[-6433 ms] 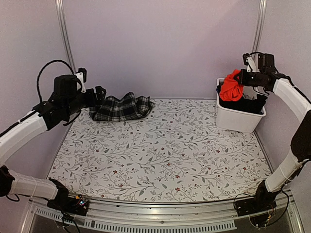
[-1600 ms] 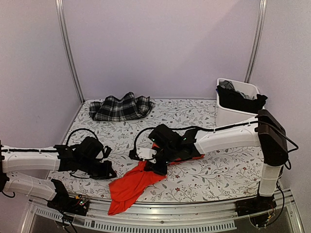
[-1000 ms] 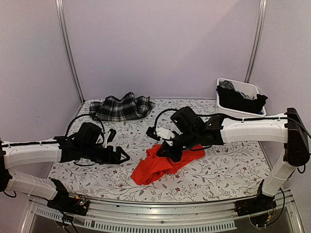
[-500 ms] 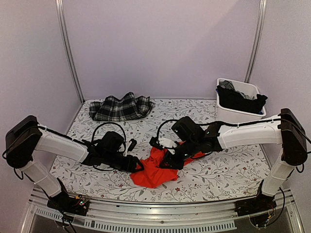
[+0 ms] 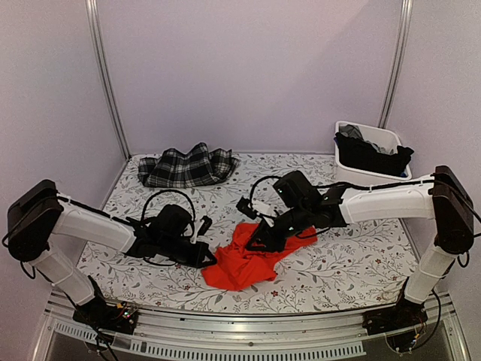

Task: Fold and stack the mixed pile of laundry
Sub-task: Flatten out the crumpled T-shirt at the center of the board.

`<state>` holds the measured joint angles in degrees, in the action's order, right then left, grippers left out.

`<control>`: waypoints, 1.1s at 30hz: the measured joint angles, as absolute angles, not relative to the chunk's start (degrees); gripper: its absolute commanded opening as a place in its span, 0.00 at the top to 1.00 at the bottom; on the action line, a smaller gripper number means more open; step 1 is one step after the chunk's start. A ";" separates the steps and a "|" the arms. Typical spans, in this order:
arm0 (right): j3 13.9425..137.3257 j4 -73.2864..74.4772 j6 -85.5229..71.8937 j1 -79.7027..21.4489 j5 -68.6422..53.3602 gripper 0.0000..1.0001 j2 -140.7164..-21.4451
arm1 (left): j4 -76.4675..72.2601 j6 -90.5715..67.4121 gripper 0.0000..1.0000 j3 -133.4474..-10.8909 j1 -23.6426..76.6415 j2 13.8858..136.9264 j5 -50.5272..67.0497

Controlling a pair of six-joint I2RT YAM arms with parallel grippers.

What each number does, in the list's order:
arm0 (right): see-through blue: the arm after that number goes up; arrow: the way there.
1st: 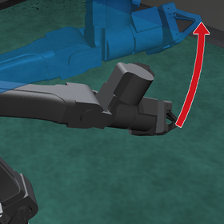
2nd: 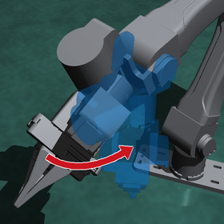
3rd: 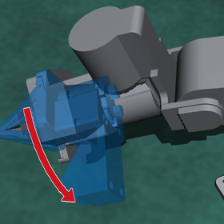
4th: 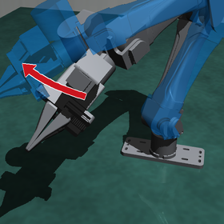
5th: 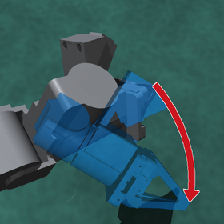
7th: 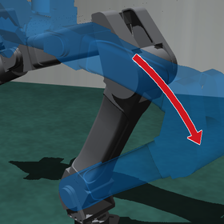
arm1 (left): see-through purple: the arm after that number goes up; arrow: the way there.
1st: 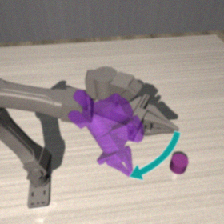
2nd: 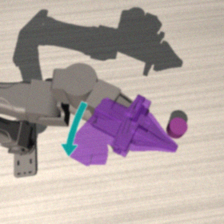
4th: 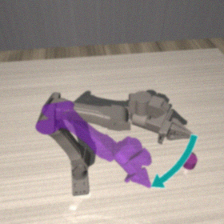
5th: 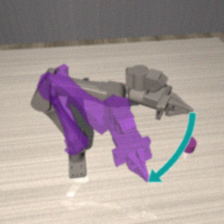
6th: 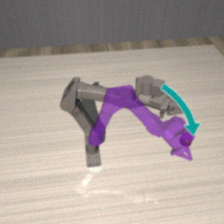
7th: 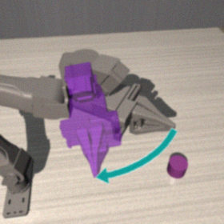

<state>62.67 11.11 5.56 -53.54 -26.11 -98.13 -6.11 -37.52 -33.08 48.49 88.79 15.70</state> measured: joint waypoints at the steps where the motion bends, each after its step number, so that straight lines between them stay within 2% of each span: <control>1: 62.76 10.94 5.45 -53.49 -26.57 0.95 -98.13 | -6.02 -37.52 1.00 -32.97 48.49 88.42 15.62; 3: 63.11 10.90 5.04 -53.41 -27.62 1.00 -98.13 | -5.41 -37.45 1.00 -32.88 48.49 87.53 15.07; 9: 63.88 10.90 5.17 -51.88 -27.57 1.00 -97.78 | -0.75 -36.18 1.00 -32.27 47.44 80.68 11.84; 13: 65.84 14.20 5.10 -48.01 -24.80 1.00 -94.06 | 4.69 -34.74 1.00 -31.92 44.58 70.74 8.14; 18: 73.21 18.02 5.10 -43.42 -16.84 1.00 -84.73 | 12.16 -32.53 1.00 -34.13 40.49 56.69 0.71; 25: 83.57 20.91 5.13 -40.88 -2.13 1.00 -75.68 | 18.96 -29.28 1.00 -39.72 38.06 47.55 -5.67; 29: 85.73 21.56 5.39 -37.21 3.05 1.00 -75.46 | 21.50 -27.53 1.00 -39.97 38.04 44.51 -6.07; 33: 89.21 21.10 6.17 -32.95 5.76 1.00 -80.99 | 22.22 -26.02 1.00 -39.97 38.00 41.98 -3.46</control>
<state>89.21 21.10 6.17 -32.95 5.76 -80.99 22.22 -26.02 -39.97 38.00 41.98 -3.46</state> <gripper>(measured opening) 0.013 0.006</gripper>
